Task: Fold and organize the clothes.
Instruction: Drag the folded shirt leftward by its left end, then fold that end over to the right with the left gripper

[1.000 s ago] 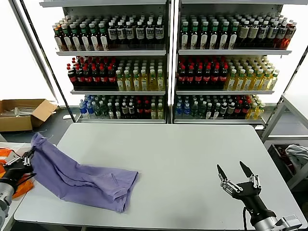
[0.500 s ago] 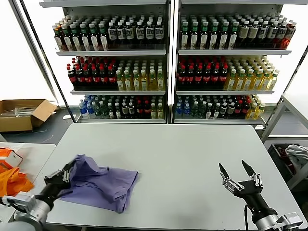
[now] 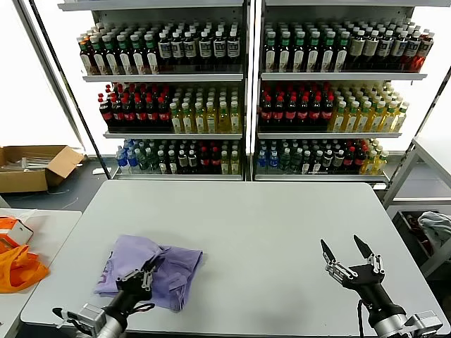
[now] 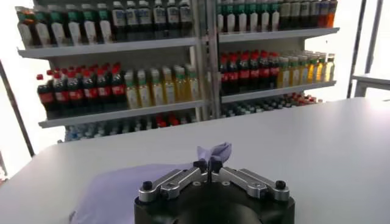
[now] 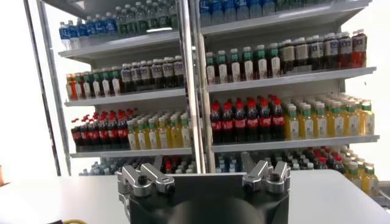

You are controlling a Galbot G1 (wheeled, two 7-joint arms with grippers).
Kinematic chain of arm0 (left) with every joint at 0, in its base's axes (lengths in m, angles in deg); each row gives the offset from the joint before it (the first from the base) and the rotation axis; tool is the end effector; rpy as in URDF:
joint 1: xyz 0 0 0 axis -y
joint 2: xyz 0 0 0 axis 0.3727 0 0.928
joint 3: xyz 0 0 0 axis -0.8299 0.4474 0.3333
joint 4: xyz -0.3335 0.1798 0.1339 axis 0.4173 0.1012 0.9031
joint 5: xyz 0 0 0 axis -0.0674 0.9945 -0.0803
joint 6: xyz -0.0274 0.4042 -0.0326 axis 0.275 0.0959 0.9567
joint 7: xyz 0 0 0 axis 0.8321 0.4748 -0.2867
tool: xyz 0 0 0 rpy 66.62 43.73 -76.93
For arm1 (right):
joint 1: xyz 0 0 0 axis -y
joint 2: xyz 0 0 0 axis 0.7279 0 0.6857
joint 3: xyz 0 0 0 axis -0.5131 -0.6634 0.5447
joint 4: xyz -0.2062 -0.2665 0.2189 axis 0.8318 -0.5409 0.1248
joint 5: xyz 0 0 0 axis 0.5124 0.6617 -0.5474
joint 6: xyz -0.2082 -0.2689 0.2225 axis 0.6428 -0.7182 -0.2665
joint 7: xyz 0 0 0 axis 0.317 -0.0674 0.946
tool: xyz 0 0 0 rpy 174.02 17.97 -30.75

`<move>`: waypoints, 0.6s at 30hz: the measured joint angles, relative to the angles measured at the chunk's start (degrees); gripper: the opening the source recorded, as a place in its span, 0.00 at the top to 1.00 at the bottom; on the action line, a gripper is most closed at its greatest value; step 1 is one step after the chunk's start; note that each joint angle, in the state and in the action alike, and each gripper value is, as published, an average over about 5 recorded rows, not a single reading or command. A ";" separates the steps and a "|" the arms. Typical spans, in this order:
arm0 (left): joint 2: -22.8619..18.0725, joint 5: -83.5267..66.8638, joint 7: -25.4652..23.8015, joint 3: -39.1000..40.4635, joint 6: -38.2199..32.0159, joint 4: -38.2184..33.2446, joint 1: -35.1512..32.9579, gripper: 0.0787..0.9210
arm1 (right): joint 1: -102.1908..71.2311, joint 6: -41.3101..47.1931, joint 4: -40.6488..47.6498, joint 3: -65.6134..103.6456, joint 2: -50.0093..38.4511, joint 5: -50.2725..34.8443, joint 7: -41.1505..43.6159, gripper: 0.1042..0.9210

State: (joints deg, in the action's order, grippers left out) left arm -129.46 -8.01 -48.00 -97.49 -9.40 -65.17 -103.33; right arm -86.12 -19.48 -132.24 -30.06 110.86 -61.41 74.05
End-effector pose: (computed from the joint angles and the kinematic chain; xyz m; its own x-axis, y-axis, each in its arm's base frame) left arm 0.1837 0.0693 -0.3036 -0.9106 0.2865 0.2980 0.3093 0.9504 0.0316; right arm 0.1592 -0.1219 -0.2571 -0.9819 -0.1795 0.0599 -0.1740 0.9810 0.0863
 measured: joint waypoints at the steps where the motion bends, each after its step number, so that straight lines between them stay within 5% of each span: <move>1: -0.05 0.17 0.14 0.81 0.13 0.05 0.22 0.99 | -0.15 -0.10 0.04 0.05 -0.02 0.01 0.05 0.12; 8: -0.60 0.83 1.88 5.98 1.68 1.58 2.61 0.94 | -0.56 -0.28 -0.04 -0.08 0.39 0.24 0.13 0.12; 18: -0.85 2.48 5.35 8.94 2.05 4.30 4.22 0.59 | -0.56 -0.03 -0.53 -0.02 0.41 0.38 0.15 0.12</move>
State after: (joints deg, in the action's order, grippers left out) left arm -130.31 -5.52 -42.65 -88.55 -7.35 -60.87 -99.11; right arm -86.68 -19.50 -132.77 -30.08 111.27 -61.03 74.21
